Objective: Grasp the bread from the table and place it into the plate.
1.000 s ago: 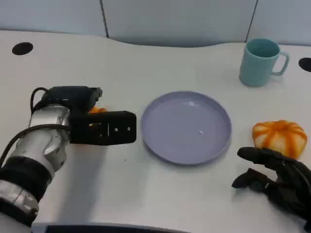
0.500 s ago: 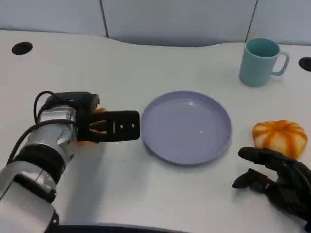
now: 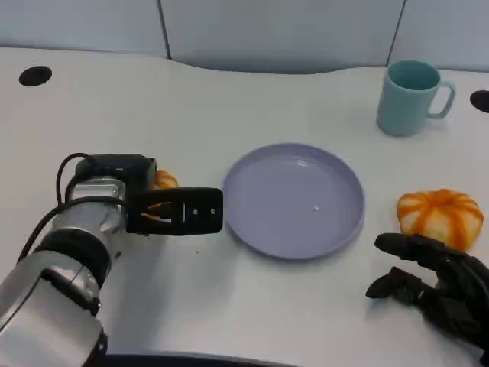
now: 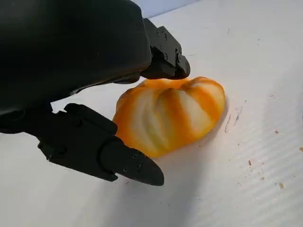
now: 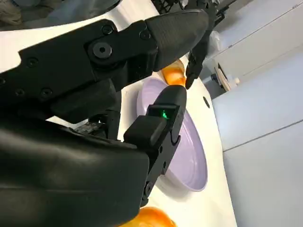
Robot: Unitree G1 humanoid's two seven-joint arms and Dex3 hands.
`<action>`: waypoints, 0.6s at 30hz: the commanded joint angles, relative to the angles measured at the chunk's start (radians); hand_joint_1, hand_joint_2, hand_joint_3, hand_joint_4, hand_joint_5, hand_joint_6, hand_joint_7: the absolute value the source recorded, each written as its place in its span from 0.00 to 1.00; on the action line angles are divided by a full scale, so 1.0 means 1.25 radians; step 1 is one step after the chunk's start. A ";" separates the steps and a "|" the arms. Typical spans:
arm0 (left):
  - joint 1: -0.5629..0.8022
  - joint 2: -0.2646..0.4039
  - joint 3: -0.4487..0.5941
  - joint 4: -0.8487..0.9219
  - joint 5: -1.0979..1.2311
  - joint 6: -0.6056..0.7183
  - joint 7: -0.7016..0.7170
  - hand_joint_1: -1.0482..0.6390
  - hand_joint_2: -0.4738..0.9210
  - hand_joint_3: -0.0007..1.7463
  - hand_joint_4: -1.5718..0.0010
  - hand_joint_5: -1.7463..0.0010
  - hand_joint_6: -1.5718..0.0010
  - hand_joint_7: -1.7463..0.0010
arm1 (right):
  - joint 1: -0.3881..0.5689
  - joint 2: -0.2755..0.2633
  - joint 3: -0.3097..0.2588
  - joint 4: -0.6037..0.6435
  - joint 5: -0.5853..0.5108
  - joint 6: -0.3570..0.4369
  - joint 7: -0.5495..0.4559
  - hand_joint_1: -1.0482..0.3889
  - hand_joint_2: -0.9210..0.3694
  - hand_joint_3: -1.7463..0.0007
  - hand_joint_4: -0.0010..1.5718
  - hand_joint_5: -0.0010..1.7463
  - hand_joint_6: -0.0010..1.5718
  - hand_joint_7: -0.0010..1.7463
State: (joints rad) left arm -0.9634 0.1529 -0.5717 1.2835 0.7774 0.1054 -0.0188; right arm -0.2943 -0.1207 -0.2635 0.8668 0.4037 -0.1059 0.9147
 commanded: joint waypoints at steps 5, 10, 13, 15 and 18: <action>-0.018 0.000 -0.010 0.029 -0.005 -0.015 0.026 0.41 0.90 0.01 0.92 0.96 0.83 1.00 | 0.017 -0.013 -0.001 0.015 -0.005 0.006 0.002 0.43 0.00 0.96 0.36 0.66 0.53 0.19; -0.019 0.000 -0.012 0.031 -0.006 -0.017 0.027 0.41 0.90 0.00 0.92 0.96 0.83 1.00 | 0.017 -0.013 -0.002 0.016 -0.005 0.005 0.003 0.43 0.00 0.96 0.36 0.66 0.53 0.19; -0.014 -0.008 -0.006 0.044 -0.013 -0.018 0.034 0.40 0.91 0.01 0.92 0.96 0.84 1.00 | 0.020 -0.013 -0.004 0.021 -0.005 -0.008 0.010 0.42 0.00 0.96 0.36 0.66 0.53 0.18; -0.009 -0.012 -0.008 0.049 -0.011 -0.018 0.048 0.41 0.91 0.01 0.91 0.96 0.83 1.00 | 0.020 -0.013 -0.006 0.023 -0.003 -0.010 0.013 0.42 0.00 0.96 0.37 0.66 0.53 0.18; -0.002 -0.018 -0.016 0.054 -0.003 -0.018 0.067 0.39 0.92 0.00 0.89 0.96 0.82 0.99 | 0.024 -0.012 -0.008 0.020 0.002 -0.007 0.019 0.43 0.00 0.95 0.37 0.65 0.53 0.18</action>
State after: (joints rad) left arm -0.9654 0.1306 -0.5853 1.3403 0.7728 0.0820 0.0379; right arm -0.2925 -0.1232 -0.2692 0.8796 0.4044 -0.1244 0.9356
